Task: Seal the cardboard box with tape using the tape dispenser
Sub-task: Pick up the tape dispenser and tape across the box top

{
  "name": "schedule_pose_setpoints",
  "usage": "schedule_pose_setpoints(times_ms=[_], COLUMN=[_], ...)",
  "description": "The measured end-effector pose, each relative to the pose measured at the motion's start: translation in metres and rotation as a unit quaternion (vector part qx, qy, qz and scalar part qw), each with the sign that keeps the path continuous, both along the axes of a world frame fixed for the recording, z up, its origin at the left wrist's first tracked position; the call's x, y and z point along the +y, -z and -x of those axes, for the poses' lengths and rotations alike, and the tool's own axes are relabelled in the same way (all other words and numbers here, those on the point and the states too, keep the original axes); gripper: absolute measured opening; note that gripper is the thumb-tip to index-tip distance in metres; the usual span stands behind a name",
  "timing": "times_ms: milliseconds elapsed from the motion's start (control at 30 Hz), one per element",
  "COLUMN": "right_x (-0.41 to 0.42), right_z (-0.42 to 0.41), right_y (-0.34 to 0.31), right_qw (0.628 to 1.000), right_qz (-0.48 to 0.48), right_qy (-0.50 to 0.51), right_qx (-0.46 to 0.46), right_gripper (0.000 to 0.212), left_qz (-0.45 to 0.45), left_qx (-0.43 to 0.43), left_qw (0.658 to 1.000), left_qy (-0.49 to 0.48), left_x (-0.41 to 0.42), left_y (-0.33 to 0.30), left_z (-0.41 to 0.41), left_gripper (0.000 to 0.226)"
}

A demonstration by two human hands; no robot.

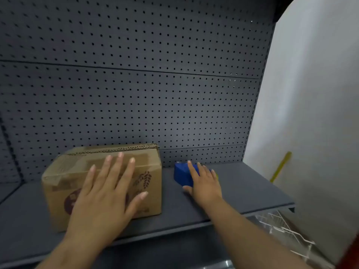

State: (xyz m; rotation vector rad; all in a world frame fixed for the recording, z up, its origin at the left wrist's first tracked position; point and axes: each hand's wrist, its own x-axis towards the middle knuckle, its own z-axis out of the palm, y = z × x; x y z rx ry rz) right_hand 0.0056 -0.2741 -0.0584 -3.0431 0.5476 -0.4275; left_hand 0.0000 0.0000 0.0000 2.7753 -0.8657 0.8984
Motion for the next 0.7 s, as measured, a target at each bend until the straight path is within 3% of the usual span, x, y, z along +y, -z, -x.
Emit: schedule_pose_setpoints(times_ms=[233,433,567,700], right_x=[-0.013,-0.021,-0.032,-0.028], right_z=[-0.019,-0.021,-0.015,-0.001], right_y=[0.015,0.016,-0.013,-0.082], right_qw=[0.999,0.999,0.994,0.961], right_qz=[0.014,0.030,-0.012,-0.009], right_qy=[0.023,-0.017,-0.072,-0.185], right_qx=[0.028,-0.008,-0.079,-0.205], right_gripper=[0.080,0.068,0.068,0.069], left_qz=[0.011,0.013,0.016,0.027], left_qx=[0.012,-0.001,-0.020,-0.040], left_qw=[1.000,0.999,0.999,0.998], left_qy=[-0.022,-0.036,-0.043,-0.039], left_x=[-0.010,-0.017,-0.015,-0.010], left_y=[0.001,-0.002,-0.015,-0.042], left_z=[-0.016,-0.019,-0.022,-0.028], left_gripper=[0.075,0.075,0.073,0.073])
